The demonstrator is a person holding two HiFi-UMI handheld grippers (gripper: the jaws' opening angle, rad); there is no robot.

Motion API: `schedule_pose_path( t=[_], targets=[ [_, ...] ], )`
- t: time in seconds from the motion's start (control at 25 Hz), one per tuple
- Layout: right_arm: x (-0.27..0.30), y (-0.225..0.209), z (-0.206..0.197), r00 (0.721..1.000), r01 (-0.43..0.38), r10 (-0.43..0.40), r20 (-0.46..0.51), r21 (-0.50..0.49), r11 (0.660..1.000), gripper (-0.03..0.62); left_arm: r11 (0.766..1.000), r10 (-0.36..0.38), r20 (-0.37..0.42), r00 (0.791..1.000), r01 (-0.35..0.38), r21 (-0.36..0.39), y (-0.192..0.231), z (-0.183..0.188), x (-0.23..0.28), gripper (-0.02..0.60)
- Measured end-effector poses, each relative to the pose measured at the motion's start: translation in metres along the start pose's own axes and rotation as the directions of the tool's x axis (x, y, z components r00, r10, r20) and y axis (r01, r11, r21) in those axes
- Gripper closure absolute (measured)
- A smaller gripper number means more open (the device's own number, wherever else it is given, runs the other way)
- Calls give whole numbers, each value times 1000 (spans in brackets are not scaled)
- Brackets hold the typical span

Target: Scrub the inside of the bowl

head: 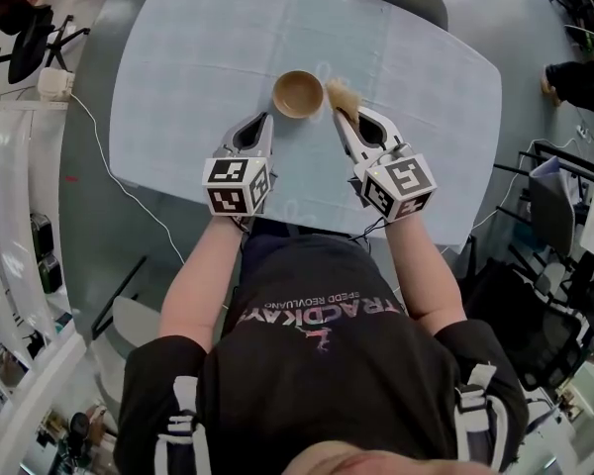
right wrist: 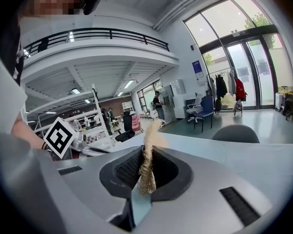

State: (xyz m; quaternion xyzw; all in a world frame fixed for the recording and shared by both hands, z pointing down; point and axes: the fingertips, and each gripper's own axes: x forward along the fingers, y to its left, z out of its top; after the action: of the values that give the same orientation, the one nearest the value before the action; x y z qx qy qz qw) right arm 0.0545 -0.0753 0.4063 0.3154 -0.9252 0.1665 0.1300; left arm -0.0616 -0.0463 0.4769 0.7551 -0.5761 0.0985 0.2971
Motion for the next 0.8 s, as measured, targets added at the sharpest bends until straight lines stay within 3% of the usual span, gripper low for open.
schedule_pose_path(
  t=[0.56, 0.6, 0.68, 0.8],
  targets=[
    [64, -24, -42, 990, 18, -14, -140, 27, 999, 562, 996, -43, -192, 980, 26, -91, 42, -47, 81, 560],
    [67, -25, -44, 989, 17, -13, -148, 29, 999, 562, 995, -41, -203, 978, 21, -98, 44, -50, 86, 548],
    [70, -27, -49, 987, 17, -11, -162, 36, 999, 562, 993, -39, -225, 974, 14, -114, 48, -56, 95, 450],
    [73, -29, -55, 985, 18, -11, -174, 44, 999, 562, 993, -35, -244, 969, 6, -119, 51, -64, 105, 450]
  ],
)
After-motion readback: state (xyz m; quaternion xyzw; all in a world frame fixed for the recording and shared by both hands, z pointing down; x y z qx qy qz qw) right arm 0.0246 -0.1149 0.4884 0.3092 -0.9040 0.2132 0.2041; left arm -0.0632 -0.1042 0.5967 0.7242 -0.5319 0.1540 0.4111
